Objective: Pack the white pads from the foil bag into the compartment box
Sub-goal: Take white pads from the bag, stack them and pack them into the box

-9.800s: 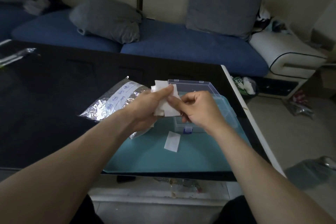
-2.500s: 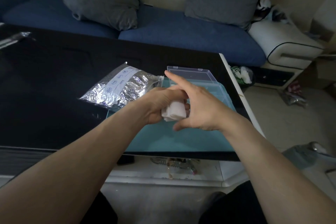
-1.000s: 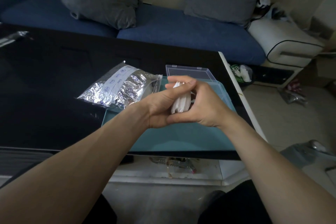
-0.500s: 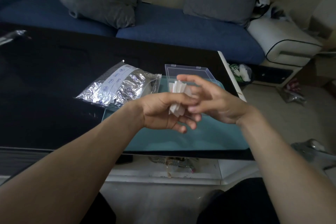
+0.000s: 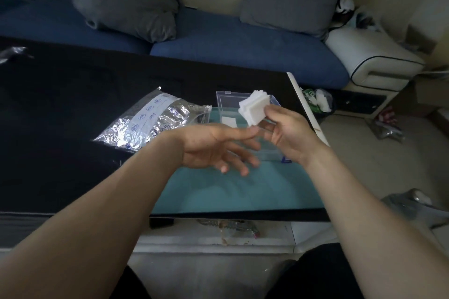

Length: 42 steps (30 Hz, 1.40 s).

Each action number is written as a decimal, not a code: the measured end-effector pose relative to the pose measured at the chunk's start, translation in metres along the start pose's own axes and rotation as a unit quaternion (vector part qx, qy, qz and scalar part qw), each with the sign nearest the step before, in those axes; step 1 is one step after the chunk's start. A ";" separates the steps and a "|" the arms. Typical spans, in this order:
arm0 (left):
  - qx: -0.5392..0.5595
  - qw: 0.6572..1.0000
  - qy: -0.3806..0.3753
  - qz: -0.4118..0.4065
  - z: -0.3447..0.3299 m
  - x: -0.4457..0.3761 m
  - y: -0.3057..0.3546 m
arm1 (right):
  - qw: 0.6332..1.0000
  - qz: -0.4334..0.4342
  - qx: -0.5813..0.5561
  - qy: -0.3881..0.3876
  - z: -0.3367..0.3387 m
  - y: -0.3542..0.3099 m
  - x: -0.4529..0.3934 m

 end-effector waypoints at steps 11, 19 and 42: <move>-0.359 0.834 0.413 -0.068 0.026 -0.031 -0.008 | 0.838 0.032 0.537 0.087 -0.031 0.015 -0.064; -0.400 0.831 0.384 -0.046 0.027 -0.051 -0.012 | 0.805 0.021 0.576 0.141 -0.040 0.019 -0.076; -0.442 0.818 0.365 -0.044 0.030 -0.060 -0.019 | 0.752 0.118 0.645 0.061 -0.041 -0.002 -0.061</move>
Point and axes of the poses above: each hand's wrist, its own x-axis away from the middle knuckle, its own z-axis out of the back of the hand, y = z × x, the point moved 2 cm from there along -x, towards the middle knuckle, and after that the axes turned 9 degrees about x, right-handed, at the moved point
